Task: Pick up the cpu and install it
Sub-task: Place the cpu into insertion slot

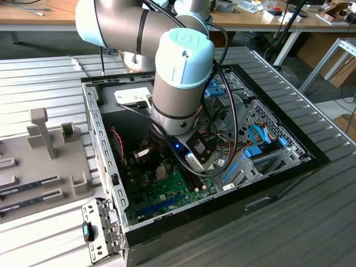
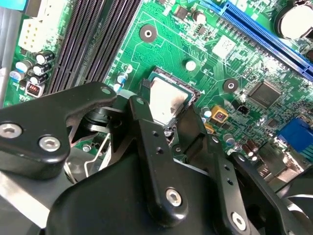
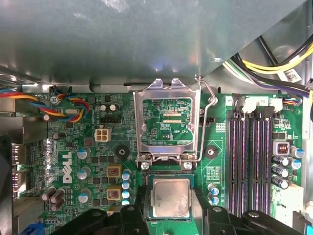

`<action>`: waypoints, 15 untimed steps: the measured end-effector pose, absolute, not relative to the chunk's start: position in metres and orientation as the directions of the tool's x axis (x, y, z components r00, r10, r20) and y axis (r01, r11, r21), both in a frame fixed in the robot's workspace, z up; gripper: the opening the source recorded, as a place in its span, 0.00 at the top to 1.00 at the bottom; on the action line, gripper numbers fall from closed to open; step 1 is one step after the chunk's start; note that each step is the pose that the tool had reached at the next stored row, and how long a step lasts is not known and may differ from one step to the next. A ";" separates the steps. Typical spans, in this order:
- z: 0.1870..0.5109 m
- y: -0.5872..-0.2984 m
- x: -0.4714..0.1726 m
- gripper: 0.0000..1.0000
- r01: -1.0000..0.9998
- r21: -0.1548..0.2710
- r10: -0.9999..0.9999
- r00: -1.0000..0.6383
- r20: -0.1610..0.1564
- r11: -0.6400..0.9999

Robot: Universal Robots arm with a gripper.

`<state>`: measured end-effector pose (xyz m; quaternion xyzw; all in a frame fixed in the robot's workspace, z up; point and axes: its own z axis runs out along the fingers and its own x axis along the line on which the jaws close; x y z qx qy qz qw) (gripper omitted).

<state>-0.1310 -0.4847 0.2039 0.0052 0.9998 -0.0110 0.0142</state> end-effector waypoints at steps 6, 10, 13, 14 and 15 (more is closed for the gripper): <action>0.206 -0.485 -0.131 0.51 0.011 -0.018 0.010 -1.000 -0.028 1.000; 0.206 -0.485 -0.130 0.51 0.011 -0.018 0.010 -1.000 -0.027 1.000; 0.205 -0.485 -0.130 0.51 0.011 -0.015 0.010 -1.000 -0.027 1.000; 0.204 -0.485 -0.130 0.51 0.011 -0.013 0.010 -1.000 -0.027 1.000; 0.204 -0.485 -0.130 0.51 0.011 -0.013 0.010 -1.000 -0.027 1.000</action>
